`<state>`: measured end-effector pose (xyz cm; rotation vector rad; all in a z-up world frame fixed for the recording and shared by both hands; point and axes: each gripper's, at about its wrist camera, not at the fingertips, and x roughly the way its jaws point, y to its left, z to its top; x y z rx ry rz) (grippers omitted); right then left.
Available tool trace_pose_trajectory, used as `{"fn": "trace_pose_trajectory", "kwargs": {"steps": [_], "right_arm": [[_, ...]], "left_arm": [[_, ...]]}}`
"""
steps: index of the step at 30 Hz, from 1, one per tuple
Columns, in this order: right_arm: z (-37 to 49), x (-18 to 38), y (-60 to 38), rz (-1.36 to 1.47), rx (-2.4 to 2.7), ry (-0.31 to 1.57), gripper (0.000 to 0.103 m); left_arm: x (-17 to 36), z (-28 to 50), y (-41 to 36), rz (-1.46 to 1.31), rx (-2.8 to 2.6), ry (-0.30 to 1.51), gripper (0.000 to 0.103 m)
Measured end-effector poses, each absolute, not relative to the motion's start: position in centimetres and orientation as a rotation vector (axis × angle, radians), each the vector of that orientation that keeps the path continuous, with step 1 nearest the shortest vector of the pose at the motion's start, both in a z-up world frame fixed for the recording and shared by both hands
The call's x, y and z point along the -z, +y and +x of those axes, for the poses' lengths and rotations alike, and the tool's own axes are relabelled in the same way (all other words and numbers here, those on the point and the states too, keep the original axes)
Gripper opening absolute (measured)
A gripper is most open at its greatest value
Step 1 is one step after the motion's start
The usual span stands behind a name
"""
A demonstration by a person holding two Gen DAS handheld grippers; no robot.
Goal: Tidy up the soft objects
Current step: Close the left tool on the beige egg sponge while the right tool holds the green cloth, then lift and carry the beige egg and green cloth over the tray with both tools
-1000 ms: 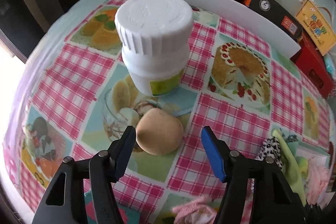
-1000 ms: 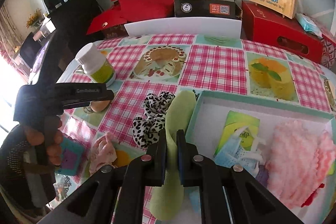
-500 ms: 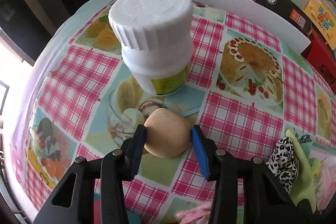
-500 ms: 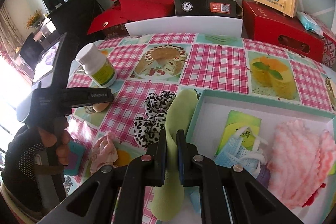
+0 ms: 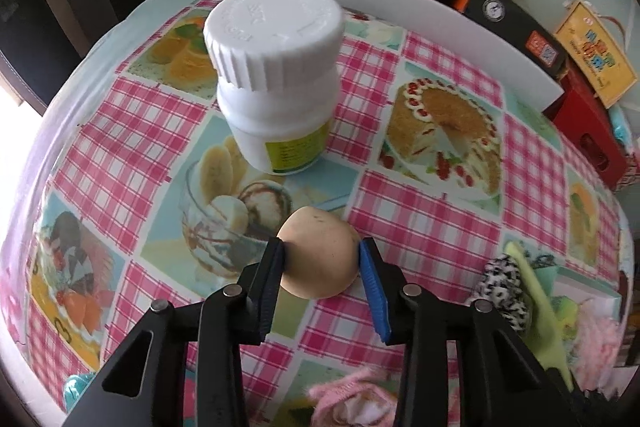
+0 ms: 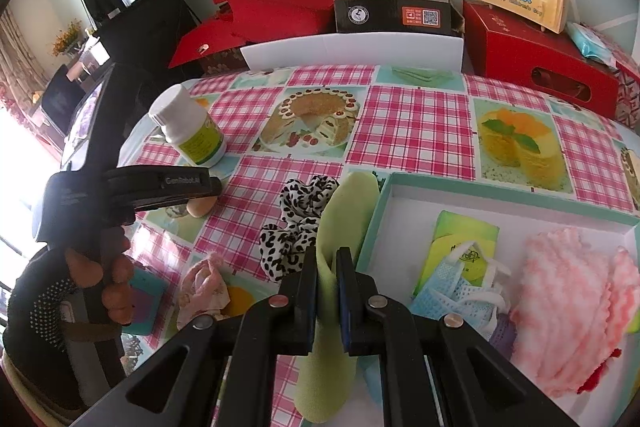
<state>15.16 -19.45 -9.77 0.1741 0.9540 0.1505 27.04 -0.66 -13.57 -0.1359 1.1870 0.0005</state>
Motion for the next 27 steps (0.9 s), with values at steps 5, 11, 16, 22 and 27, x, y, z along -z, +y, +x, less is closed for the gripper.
{"fn": "trace_pose_trajectory", "kwargs": {"steps": [5, 11, 16, 22, 27], "right_arm": [[15.0, 9.6, -19.6, 0.185, -0.148, 0.947, 0.009], [15.0, 9.7, -19.9, 0.203, -0.155, 0.946, 0.009], [15.1, 10.1, -19.8, 0.201, -0.151, 0.963, 0.006], [15.2, 10.4, -19.8, 0.206, -0.152, 0.974, 0.006], [15.3, 10.5, -19.9, 0.207, -0.151, 0.98, 0.006]], "left_arm": [[11.9, 26.1, -1.3, -0.139, 0.026, 1.16, 0.04], [11.0, 25.5, -1.6, -0.134, 0.058, 1.147, 0.024], [12.1, 26.1, -1.4, -0.135, 0.053, 1.179, 0.024], [12.5, 27.3, -0.8, -0.13, 0.004, 1.157, 0.055], [14.6, 28.0, -1.3, -0.132, 0.007, 1.221, 0.055]]}}
